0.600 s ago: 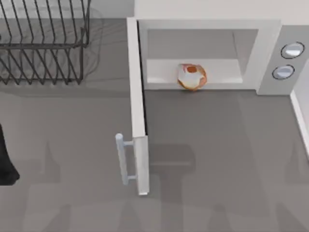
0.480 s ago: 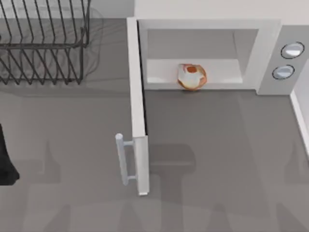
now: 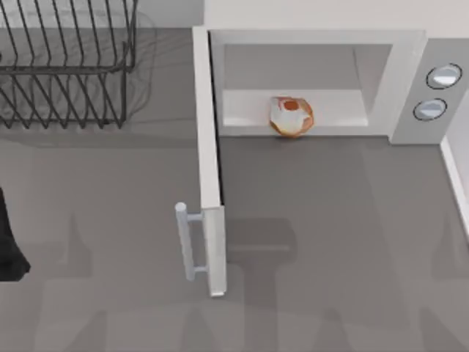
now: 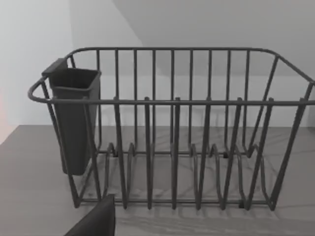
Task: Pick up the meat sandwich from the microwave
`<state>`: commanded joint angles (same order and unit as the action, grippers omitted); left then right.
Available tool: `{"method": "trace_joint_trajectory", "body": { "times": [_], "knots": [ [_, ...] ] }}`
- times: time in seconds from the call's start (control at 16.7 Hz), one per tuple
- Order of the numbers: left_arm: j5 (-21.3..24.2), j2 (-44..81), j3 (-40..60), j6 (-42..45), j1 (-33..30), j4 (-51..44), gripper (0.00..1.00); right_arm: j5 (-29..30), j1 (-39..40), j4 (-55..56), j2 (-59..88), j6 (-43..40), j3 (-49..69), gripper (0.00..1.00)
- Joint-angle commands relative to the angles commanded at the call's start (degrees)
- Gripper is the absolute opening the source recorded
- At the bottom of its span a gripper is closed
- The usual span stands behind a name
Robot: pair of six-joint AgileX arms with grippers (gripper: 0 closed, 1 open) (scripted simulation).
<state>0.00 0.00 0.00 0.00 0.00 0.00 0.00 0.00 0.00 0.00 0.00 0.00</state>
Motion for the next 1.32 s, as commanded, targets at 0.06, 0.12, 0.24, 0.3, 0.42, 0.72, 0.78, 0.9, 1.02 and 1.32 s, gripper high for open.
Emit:
{"method": "trace_joint_trajectory", "body": {
  "times": [0.06, 0.12, 0.24, 0.3, 0.42, 0.72, 0.78, 0.9, 1.02, 1.32],
  "knots": [
    [0.00, 0.00, 0.00, 0.00, 0.00, 0.00, 1.00, 0.00, 0.00, 0.00, 0.00, 0.00, 0.00, 1.00],
    [0.00, 0.00, 0.00, 0.00, 0.00, 0.00, 1.00, 0.00, 0.00, 0.00, 0.00, 0.00, 0.00, 1.00],
    [0.00, 0.00, 0.00, 0.00, 0.00, 0.00, 1.00, 0.00, 0.00, 0.00, 0.00, 0.00, 0.00, 1.00],
    [0.00, 0.00, 0.00, 0.00, 0.00, 0.00, 1.00, 0.00, 0.00, 0.00, 0.00, 0.00, 0.00, 1.00],
    [0.00, 0.00, 0.00, 0.00, 0.00, 0.00, 1.00, 0.00, 0.00, 0.00, 0.00, 0.00, 0.00, 1.00],
    [0.00, 0.00, 0.00, 0.00, 0.00, 0.00, 1.00, 0.00, 0.00, 0.00, 0.00, 0.00, 0.00, 1.00],
    [0.00, 0.00, 0.00, 0.00, 0.00, 0.00, 1.00, 0.00, 0.00, 0.00, 0.00, 0.00, 0.00, 1.00],
    [0.00, 0.00, 0.00, 0.00, 0.00, 0.00, 1.00, 0.14, 0.14, 0.19, 0.54, 0.06, 0.25, 1.00],
    [0.00, 0.00, 0.00, 0.00, 0.00, 0.00, 1.00, 0.83, 0.85, 1.20, 3.30, 0.36, 1.53, 1.00],
    [0.00, 0.00, 0.00, 0.00, 0.00, 0.00, 1.00, 4.89, 4.98, 7.04, 19.45, 2.11, 9.01, 1.00]
  ]
}}
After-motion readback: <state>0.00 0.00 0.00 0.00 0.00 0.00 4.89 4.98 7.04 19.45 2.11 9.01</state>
